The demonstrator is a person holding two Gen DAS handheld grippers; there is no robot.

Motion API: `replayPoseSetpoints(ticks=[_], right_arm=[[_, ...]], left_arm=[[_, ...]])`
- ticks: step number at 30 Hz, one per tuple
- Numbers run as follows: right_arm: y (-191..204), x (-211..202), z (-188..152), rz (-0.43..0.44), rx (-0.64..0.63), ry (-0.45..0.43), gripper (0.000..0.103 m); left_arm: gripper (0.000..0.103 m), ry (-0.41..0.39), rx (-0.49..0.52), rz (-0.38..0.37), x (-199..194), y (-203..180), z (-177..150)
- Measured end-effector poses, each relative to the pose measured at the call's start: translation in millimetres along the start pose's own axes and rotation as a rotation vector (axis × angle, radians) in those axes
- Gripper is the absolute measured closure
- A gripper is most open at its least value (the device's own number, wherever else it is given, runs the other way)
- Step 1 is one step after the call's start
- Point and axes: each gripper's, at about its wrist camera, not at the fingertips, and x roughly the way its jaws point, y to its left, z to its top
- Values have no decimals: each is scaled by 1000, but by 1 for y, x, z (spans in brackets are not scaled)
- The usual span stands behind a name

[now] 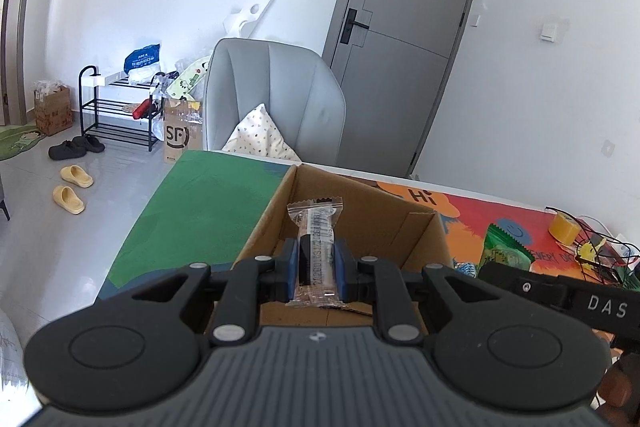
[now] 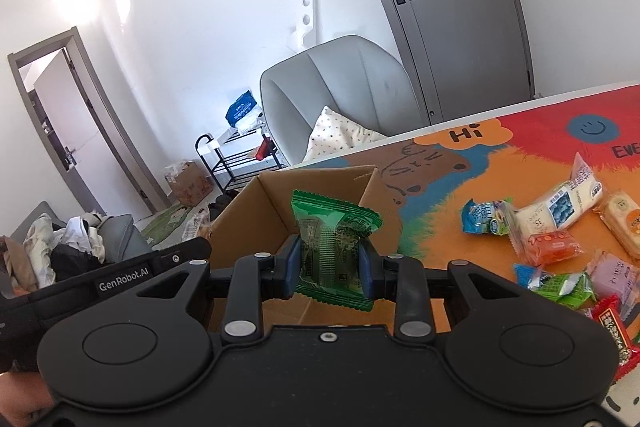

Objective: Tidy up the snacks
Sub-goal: 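Carry both snacks over the cardboard box and open both tools to drop them, then grasp the white sesame pack with left tool while right tool grasps teal-banded biscuit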

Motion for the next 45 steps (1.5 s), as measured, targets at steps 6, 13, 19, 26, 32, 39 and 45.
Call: replayPoseSetpoints(ticks=[6,13,19,26,32,39,45], right_arm=[[10,13,3,19,-12,8,73],[22,24,2,46,-18,18,71],[24,17,2,39,-35,0,39],[3,-9,-2,-44,10,-33,18],[-17,-31,-10,-98,44,-52,5],[-46,-50,-19,-180,88,-53,0],[-68,-69,-24,-236,127,-61,0]], left_arm=[[77,-10,-53,6,-2,15,5],[60,-23,-63,18,-15,18,3],[28,-44,-44,35,-22,12,2],[18,-36,-42,52,-24,-2,-4],[12,-28,-36,37,-26,-13,-10],[10,-1,0,-20,-24,-38,-18],[9,19,28,-58,-26,-63,-28]])
